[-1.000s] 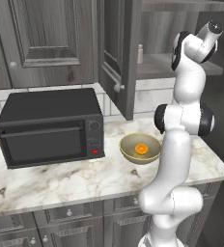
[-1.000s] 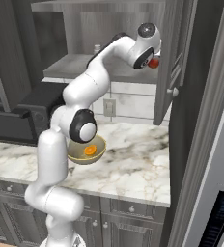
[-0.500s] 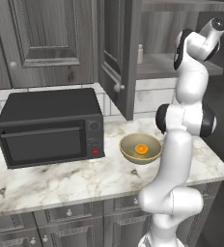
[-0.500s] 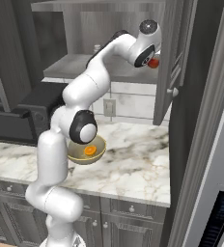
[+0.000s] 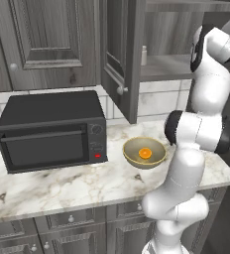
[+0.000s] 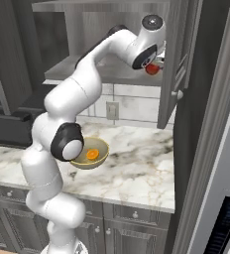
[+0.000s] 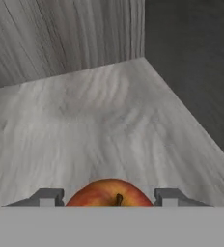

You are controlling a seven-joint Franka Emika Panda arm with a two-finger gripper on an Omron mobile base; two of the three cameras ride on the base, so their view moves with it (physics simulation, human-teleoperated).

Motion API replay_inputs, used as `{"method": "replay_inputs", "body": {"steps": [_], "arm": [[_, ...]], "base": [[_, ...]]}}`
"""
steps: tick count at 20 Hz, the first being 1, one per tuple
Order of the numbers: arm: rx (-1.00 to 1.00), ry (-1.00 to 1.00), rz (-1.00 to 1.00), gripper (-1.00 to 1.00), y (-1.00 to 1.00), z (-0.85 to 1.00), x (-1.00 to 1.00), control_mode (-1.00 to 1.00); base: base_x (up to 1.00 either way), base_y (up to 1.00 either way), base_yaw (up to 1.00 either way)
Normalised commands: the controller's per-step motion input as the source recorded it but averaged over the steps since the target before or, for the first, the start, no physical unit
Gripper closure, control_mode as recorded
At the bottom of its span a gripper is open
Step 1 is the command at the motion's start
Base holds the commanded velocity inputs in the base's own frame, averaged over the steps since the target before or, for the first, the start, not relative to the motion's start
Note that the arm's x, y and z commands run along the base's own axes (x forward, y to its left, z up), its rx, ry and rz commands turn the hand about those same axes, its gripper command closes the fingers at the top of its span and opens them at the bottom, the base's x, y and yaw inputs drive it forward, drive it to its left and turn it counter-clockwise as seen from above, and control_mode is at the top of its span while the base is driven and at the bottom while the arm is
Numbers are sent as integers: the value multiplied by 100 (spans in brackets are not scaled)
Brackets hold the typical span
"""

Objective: Open the cabinet. Pick the orange and apple from the cabinet and place them into the bowl. Then close the cabinet.

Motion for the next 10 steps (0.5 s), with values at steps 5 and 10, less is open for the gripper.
{"method": "replay_inputs", "body": {"steps": [5,10], "arm": [[-7,-11,4,100,91,-11,-100,-100],[-16,-13,11,100,100,-35,-100,-100]], "base": [[0,0,0],[0,0,0]]}}
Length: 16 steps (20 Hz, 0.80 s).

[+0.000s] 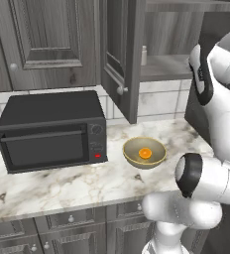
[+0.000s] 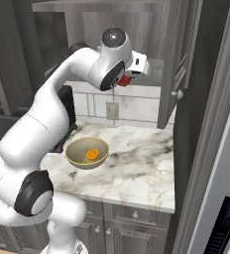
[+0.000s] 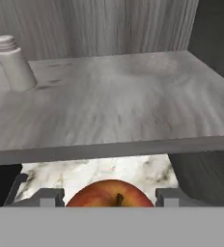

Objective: Open the cabinet. Pick the orange and apple from the cabinet and place them into the bowl. Then close the cabinet.

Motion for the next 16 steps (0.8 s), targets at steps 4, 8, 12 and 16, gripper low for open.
{"method": "replay_inputs", "body": {"steps": [4,8,12,16], "arm": [[-11,0,10,100,91,-37,-100,-100],[-14,8,14,100,94,-59,-100,-100],[-13,14,18,100,93,-91,-68,-100],[-6,23,19,100,57,-94,-15,-100]], "base": [[0,0,0],[0,0,0],[0,0,0],[0,0,0]]}}
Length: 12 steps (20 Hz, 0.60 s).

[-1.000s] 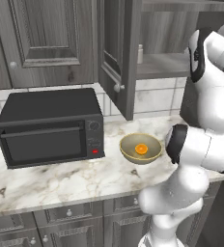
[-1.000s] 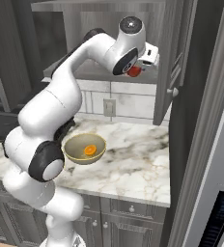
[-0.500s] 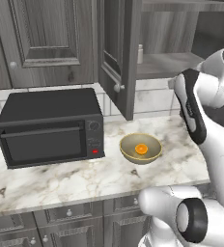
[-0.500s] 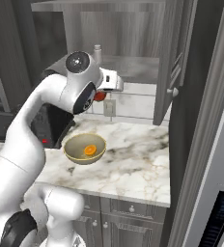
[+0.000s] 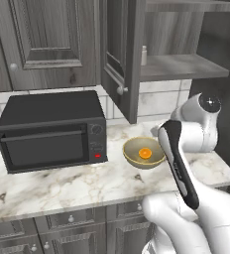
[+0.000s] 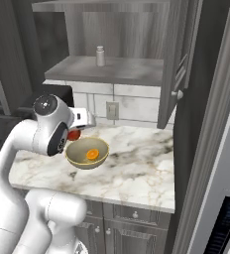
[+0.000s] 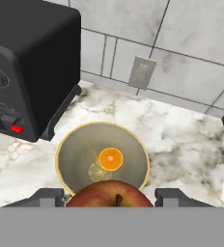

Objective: Open the cabinet. Pick the orange and apple from the cabinet and place them into the bowl. Then close the cabinet.

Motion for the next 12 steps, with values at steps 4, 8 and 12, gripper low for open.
{"method": "replay_inputs", "body": {"steps": [4,8,12], "arm": [[-6,16,15,100,38,-62,9,-100],[-5,11,9,100,24,-51,24,-100],[0,0,0,100,0,-13,28,-100]], "base": [[0,0,0],[0,0,0],[0,0,0]]}}
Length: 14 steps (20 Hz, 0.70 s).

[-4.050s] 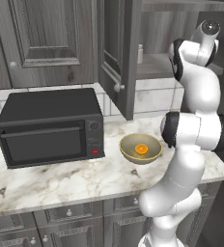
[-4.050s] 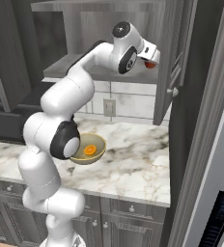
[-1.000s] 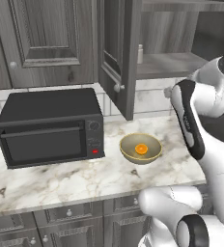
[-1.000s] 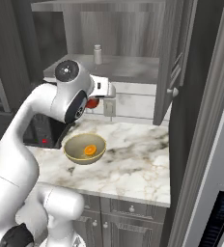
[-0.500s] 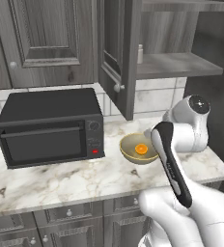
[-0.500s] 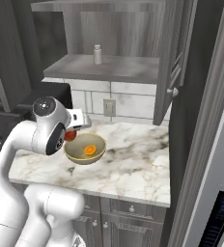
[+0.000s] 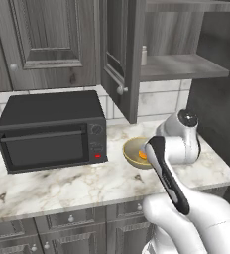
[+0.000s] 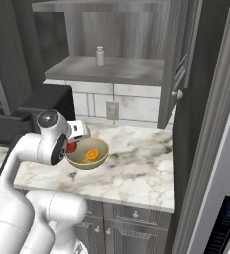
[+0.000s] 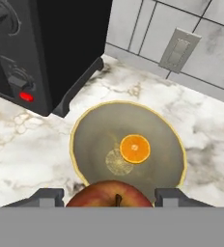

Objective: Open the cabinet. Pick the orange and apple from the cabinet and place them into the bowl. Then close the cabinet.

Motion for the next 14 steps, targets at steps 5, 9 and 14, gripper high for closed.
{"method": "replay_inputs", "body": {"steps": [5,9,14], "arm": [[0,0,0,100,0,-18,40,-100],[0,0,0,100,0,-31,56,-100],[0,0,1,100,0,-33,60,-100]], "base": [[0,0,0],[0,0,0],[0,0,0]]}}
